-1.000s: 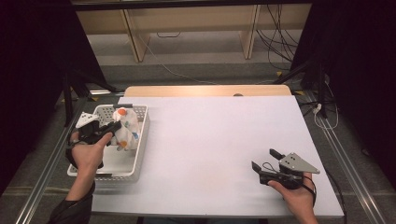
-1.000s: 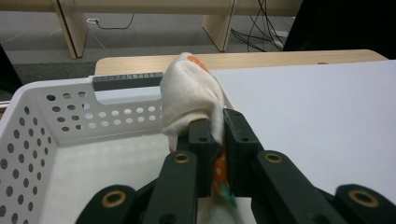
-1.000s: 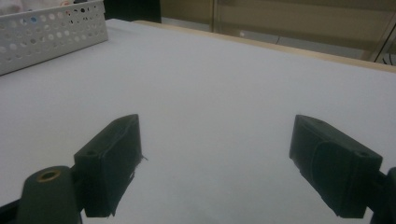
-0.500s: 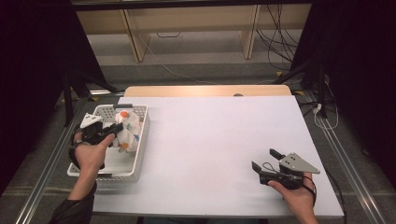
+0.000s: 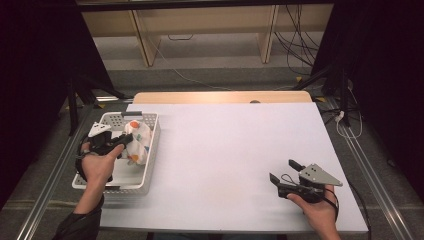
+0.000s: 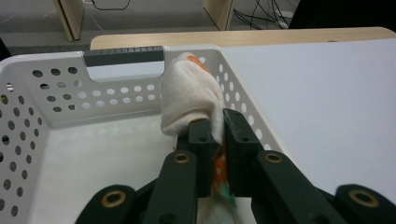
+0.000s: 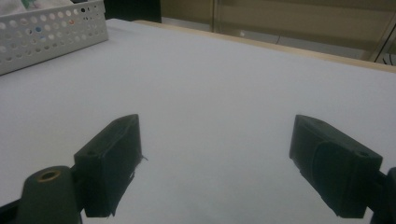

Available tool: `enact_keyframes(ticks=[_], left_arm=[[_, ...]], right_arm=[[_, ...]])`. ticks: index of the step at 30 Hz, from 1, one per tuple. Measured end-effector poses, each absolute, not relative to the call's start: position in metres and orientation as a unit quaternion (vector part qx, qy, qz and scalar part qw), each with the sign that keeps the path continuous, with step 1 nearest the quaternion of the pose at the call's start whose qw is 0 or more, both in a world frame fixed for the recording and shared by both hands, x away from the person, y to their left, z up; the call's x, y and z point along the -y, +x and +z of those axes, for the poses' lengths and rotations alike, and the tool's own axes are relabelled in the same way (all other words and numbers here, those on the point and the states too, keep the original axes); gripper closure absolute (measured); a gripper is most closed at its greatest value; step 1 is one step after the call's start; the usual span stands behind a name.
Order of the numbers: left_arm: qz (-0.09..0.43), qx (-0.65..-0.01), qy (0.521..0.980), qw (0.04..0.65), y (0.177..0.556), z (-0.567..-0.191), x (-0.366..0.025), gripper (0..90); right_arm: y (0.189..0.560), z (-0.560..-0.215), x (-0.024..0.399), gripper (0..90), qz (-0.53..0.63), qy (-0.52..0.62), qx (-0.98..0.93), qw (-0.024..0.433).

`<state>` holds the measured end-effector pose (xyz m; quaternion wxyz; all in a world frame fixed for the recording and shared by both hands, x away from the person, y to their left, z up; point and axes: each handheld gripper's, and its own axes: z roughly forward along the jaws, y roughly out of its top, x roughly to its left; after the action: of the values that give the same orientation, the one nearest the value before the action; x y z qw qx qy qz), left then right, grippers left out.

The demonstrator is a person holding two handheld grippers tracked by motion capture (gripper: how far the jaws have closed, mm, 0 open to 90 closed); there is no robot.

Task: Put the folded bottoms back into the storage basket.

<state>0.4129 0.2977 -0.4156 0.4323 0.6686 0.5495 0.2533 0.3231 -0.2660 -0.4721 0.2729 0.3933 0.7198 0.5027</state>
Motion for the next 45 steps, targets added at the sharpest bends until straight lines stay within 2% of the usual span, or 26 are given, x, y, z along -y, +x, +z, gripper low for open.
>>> enact_keyframes(ticks=[23, 45], left_arm=[[0.234, -0.566, 0.688, 0.39, 0.42, -0.426, -0.316, 81.6], [0.256, -0.576, 0.694, 0.347, 0.427, -0.44, -0.333, 80.9]], right_arm=[[0.323, -0.472, 0.266, 17.5, 0.499, 0.395, -0.723, 0.271], [0.323, -0.472, 0.266, 17.5, 0.498, 0.395, -0.723, 0.271]])
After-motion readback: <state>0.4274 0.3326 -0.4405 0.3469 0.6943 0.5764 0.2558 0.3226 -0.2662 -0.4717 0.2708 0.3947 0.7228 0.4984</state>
